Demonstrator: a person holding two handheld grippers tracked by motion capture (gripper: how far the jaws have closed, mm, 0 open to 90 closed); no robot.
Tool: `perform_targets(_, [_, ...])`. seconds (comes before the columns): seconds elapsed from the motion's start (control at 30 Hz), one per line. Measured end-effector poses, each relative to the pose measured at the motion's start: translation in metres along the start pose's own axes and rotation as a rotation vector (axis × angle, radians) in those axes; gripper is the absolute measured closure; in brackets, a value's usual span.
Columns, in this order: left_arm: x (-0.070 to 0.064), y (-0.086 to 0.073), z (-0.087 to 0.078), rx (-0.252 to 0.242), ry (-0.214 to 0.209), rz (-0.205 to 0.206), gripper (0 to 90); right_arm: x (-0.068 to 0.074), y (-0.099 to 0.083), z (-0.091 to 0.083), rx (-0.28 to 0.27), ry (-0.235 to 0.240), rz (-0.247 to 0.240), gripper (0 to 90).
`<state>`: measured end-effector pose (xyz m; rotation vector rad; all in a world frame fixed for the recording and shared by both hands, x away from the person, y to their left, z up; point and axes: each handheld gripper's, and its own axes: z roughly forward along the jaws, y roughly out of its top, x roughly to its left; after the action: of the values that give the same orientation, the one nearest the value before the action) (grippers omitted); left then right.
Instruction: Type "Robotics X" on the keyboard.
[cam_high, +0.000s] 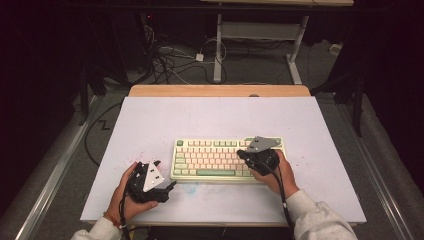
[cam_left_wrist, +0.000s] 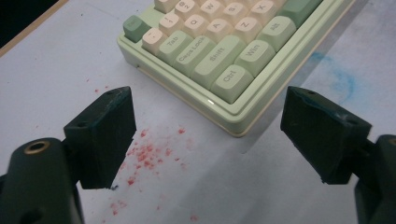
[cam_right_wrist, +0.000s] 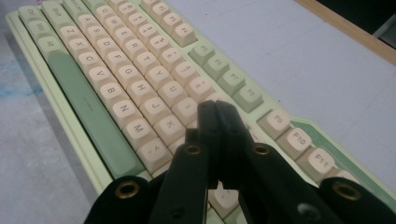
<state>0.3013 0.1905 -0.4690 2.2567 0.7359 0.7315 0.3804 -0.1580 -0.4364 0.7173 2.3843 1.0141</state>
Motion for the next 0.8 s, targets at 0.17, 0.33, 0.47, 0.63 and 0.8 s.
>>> perform_targets(0.17, [0.001,-0.001,0.0,0.0,-0.003,-0.005,16.8,0.0,0.003,0.014,0.031,0.004,-0.004,90.0])
perform_targets(0.33, [-0.001,-0.001,0.003,0.025,-0.008,0.011,16.8,0.002,0.005,0.022,0.058,-0.007,-0.021,90.0])
perform_targets(0.47, [-0.002,-0.001,0.003,0.03,-0.013,0.018,16.8,0.002,0.005,0.026,0.076,-0.01,-0.018,90.0])
perform_targets(0.63, [-0.003,-0.001,0.003,0.032,-0.014,0.019,16.8,0.001,0.006,0.029,0.082,-0.011,-0.029,90.0])
perform_targets(0.8, [-0.003,-0.001,0.003,0.033,-0.014,0.018,16.7,0.005,0.008,0.03,0.122,-0.003,-0.054,90.0])
